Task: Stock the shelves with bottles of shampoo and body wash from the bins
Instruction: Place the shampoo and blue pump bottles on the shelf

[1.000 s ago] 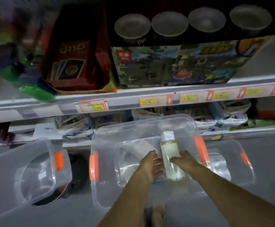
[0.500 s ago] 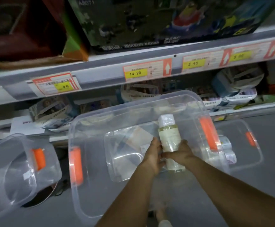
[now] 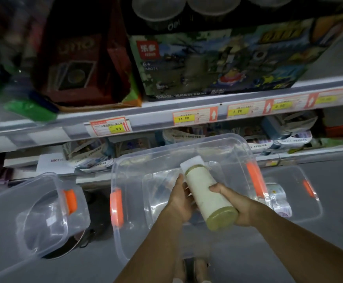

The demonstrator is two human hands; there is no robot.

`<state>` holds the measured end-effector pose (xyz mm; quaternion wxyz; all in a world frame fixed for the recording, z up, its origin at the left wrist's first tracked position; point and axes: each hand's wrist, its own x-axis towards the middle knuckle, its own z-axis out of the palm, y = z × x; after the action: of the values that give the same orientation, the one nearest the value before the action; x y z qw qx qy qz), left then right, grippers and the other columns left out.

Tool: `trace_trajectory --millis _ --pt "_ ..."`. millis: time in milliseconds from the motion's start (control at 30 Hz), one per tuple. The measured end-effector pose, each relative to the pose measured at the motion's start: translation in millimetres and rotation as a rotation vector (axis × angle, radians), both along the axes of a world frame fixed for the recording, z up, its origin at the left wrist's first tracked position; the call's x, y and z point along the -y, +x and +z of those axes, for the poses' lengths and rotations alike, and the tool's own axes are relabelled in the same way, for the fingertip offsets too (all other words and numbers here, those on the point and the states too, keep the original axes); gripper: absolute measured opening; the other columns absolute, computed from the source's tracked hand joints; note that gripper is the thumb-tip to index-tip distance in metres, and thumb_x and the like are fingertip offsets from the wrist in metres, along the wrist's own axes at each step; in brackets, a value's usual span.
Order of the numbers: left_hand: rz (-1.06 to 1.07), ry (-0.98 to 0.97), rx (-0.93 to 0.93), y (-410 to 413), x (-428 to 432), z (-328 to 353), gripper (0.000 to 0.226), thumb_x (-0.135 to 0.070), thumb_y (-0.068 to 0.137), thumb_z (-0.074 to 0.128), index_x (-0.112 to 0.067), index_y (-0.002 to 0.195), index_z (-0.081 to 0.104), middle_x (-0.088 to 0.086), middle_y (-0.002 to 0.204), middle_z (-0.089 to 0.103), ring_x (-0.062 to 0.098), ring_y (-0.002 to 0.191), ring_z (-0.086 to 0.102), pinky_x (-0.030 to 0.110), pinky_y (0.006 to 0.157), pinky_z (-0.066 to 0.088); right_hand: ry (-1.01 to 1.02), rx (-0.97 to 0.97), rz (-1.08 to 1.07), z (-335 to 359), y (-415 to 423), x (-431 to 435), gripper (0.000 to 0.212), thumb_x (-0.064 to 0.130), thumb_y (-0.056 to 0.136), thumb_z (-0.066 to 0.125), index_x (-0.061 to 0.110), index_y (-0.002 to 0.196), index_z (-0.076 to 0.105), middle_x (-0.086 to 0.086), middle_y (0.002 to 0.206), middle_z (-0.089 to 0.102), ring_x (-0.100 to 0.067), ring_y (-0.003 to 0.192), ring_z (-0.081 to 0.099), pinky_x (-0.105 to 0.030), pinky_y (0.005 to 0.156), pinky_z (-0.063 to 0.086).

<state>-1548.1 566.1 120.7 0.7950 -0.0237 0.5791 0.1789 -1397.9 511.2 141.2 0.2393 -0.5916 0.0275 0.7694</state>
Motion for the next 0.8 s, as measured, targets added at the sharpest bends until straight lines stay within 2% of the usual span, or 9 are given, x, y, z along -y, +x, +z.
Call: trace_trajectory --millis 67,133,233,300,433,533,600,700,800 --pt "0.087 -0.01 0.08 -8.5 -5.4 18.8 0.073 -0.067 0.091 0.048 -0.006 0.13 0.06 0.022 0.121 0.068 0.037 0.11 0.062 0.048 0.083 0.053 0.007 -0.109 -0.032 25.6 -7.4 -5.1 0.053 0.029 0.076 0.068 -0.003 0.117 0.061 -0.024 0.094 0.07 -0.033 0.075 0.071 -0.04 0.066 0.06" --pt "0.175 0.02 0.15 -19.7 -10.0 37.3 0.08 -0.071 0.088 0.049 -0.005 0.132 0.059 0.025 0.12 0.068 0.039 0.114 0.062 0.052 0.09 0.051 0.01 -0.169 -0.066 50.6 -16.5 -9.4 0.048 0.025 0.073 0.075 -0.009 0.105 0.067 -0.025 0.091 0.069 -0.035 0.071 0.071 -0.043 0.061 0.06" --pt "0.263 0.107 0.217 -38.0 -13.5 64.8 0.088 -0.077 0.083 0.049 -0.007 0.136 0.057 0.024 0.126 0.065 0.039 0.117 0.06 0.052 0.093 0.052 0.002 -0.235 -0.102 85.2 -32.1 -15.2 0.052 0.032 0.077 0.073 -0.01 0.107 0.066 -0.027 0.094 0.066 -0.038 0.078 0.067 -0.049 0.066 0.059" --pt "0.303 0.159 0.215 -47.9 -14.8 86.5 0.09 -0.079 0.081 0.05 -0.007 0.135 0.058 0.024 0.127 0.065 0.038 0.115 0.062 0.05 0.089 0.054 -0.013 -0.288 -0.085 106.7 -40.9 -19.1 0.055 0.039 0.079 0.068 -0.007 0.107 0.065 -0.025 0.095 0.064 -0.038 0.081 0.063 -0.047 0.073 0.054" --pt "0.312 0.246 0.19 -67.1 -20.9 134.9 0.088 -0.076 0.072 0.061 -0.006 0.126 0.064 0.025 0.112 0.069 0.038 0.105 0.064 0.052 0.091 0.053 0.061 -0.351 0.136 148.5 -53.1 -31.3 0.067 0.054 0.078 0.063 -0.008 0.102 0.069 -0.026 0.095 0.061 -0.038 0.084 0.06 -0.044 0.076 0.048" --pt "0.305 0.296 0.12 -83.5 -33.9 167.9 0.078 -0.067 0.073 0.07 -0.006 0.122 0.065 0.025 0.112 0.07 0.038 0.106 0.066 0.054 0.097 0.051 0.133 -0.276 0.253 181.7 -65.6 -43.3 0.066 0.053 0.074 0.075 -0.002 0.109 0.067 -0.025 0.098 0.061 -0.039 0.09 0.061 -0.05 0.087 0.048" --pt "0.308 0.337 0.042 -93.9 -43.8 190.9 0.086 -0.062 0.06 0.08 -0.007 0.124 0.065 0.024 0.113 0.071 0.038 0.108 0.067 0.056 0.096 0.052 0.15 -0.191 0.273 201.6 -76.0 -49.7 0.07 0.053 0.067 0.082 0.003 0.113 0.065 -0.023 0.098 0.062 -0.037 0.09 0.061 -0.052 0.093 0.047" --pt "0.316 0.408 -0.034 -109.8 -51.3 223.2 0.08 -0.06 0.063 0.082 -0.007 0.12 0.066 0.022 0.102 0.073 0.036 0.096 0.069 0.056 0.092 0.054 0.232 -0.043 0.361 225.3 -89.3 -54.5 0.083 0.067 0.063 0.079 0.009 0.121 0.065 -0.019 0.106 0.063 -0.035 0.101 0.06 -0.055 0.107 0.04" --pt "0.332 0.482 -0.066 -123.9 -51.2 254.9 0.079 -0.063 0.063 0.081 -0.009 0.12 0.066 0.021 0.103 0.074 0.035 0.095 0.07 0.055 0.09 0.055 0.32 0.017 0.399 249.3 -100.0 -57.7 0.08 0.072 0.068 0.071 0.013 0.121 0.066 -0.016 0.107 0.066 -0.032 0.102 0.06 -0.057 0.109 0.037"
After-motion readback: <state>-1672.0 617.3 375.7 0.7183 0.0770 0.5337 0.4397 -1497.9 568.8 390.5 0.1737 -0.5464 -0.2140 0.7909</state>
